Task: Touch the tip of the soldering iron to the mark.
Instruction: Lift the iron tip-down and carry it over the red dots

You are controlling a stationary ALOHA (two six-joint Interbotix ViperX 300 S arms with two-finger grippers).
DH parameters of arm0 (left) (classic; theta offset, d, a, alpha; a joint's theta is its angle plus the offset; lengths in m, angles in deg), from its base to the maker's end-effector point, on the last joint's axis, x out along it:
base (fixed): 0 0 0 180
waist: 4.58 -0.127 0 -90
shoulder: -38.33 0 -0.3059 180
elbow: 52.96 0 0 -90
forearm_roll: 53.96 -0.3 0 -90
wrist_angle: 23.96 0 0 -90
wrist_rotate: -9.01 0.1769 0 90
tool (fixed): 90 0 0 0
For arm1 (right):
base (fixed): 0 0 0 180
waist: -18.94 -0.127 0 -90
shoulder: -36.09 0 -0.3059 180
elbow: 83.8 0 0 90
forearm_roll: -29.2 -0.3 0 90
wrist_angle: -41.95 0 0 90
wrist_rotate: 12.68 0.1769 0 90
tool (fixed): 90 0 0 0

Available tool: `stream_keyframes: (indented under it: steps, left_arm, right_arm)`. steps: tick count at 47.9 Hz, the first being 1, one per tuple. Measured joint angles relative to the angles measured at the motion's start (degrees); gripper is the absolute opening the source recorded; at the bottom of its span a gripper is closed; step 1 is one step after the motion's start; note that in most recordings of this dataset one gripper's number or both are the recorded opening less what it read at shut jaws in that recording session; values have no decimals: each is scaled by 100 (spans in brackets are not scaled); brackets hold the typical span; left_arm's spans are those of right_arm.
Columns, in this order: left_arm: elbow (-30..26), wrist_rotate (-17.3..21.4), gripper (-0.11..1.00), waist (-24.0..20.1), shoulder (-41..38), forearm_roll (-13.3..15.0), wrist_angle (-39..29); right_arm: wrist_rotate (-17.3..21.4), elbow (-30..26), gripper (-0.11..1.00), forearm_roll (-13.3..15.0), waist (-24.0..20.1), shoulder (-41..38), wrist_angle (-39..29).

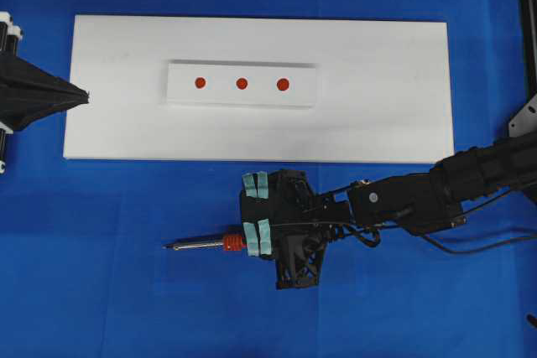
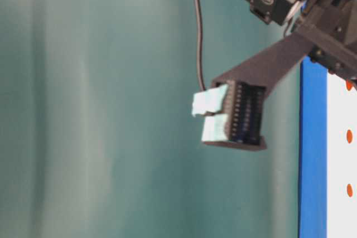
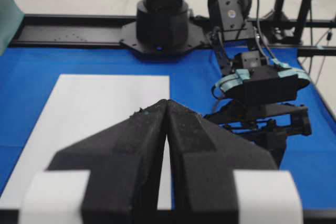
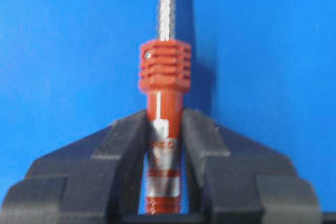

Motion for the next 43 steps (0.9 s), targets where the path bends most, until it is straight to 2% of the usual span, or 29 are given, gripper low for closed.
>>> stream_keyframes:
  steps: [8, 24, 33, 43]
  left_arm:
    - [0, 9, 0, -9, 0, 9, 0]
    - [0, 9, 0, -9, 0, 9, 0]
    - [0, 0, 0, -9, 0, 9, -9]
    - [0, 0, 0, -9, 0, 9, 0]
  right_arm:
    - [-9, 114, 6, 0, 0, 0, 334]
    - [0, 132, 6, 0, 0, 0, 343]
    - [-9, 132, 6, 0, 0, 264, -62]
    - [-9, 62, 6, 35, 0, 905, -870]
